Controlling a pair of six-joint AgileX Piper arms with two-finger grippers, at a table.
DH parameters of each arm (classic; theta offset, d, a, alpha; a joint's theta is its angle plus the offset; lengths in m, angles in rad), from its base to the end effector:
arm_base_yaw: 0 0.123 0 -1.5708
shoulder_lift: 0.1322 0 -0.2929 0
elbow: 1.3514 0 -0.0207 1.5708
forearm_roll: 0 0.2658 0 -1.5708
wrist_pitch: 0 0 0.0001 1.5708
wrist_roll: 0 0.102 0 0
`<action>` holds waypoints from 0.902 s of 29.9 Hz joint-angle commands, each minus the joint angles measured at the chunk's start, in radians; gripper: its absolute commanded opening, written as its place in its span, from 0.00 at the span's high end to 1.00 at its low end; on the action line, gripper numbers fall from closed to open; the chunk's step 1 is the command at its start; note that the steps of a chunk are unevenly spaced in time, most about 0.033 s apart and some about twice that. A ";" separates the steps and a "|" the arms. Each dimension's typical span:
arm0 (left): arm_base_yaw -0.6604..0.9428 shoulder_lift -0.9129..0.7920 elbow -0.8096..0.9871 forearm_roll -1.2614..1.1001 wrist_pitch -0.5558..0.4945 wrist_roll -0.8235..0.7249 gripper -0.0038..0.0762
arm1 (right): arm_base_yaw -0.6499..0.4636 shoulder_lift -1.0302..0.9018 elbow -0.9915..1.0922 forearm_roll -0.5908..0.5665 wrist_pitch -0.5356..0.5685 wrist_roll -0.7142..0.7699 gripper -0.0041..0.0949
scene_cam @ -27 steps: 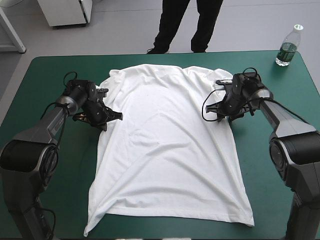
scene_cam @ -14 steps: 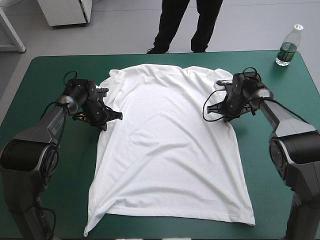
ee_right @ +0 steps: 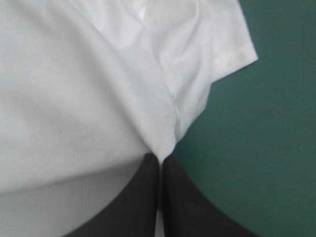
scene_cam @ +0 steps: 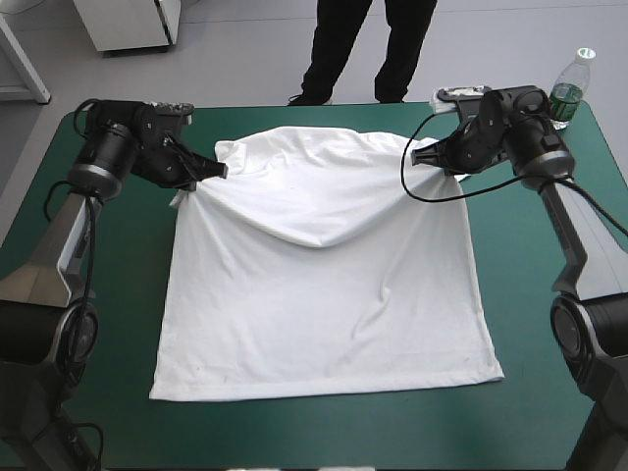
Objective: Fold the cloth
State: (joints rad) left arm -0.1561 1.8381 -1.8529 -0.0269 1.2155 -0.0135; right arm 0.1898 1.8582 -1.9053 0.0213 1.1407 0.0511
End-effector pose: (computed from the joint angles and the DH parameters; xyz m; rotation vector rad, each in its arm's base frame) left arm 0.4157 -0.0680 0.3490 0.1867 2.6803 -0.0896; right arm 0.4263 0.0839 0.3604 -0.1747 2.5755 0.1180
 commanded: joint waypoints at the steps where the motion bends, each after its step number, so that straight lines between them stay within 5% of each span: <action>1: -0.001 -0.100 -0.117 -0.019 0.003 0.001 0.98 | 0.000 -0.112 -0.089 -0.021 -0.009 -0.009 0.97; 15: -0.001 -0.278 -0.441 -0.091 0.023 0.051 0.98 | 0.000 -0.344 -0.291 -0.032 0.011 -0.016 0.97; 27: -0.001 -0.295 -0.469 -0.080 -0.024 0.051 0.98 | 0.000 -0.386 -0.300 -0.069 -0.039 -0.032 0.97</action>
State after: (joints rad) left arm -0.1561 1.5506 -2.2991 -0.1007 1.2588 0.0392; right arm 0.1898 1.4790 -2.1845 -0.0193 1.2082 0.0283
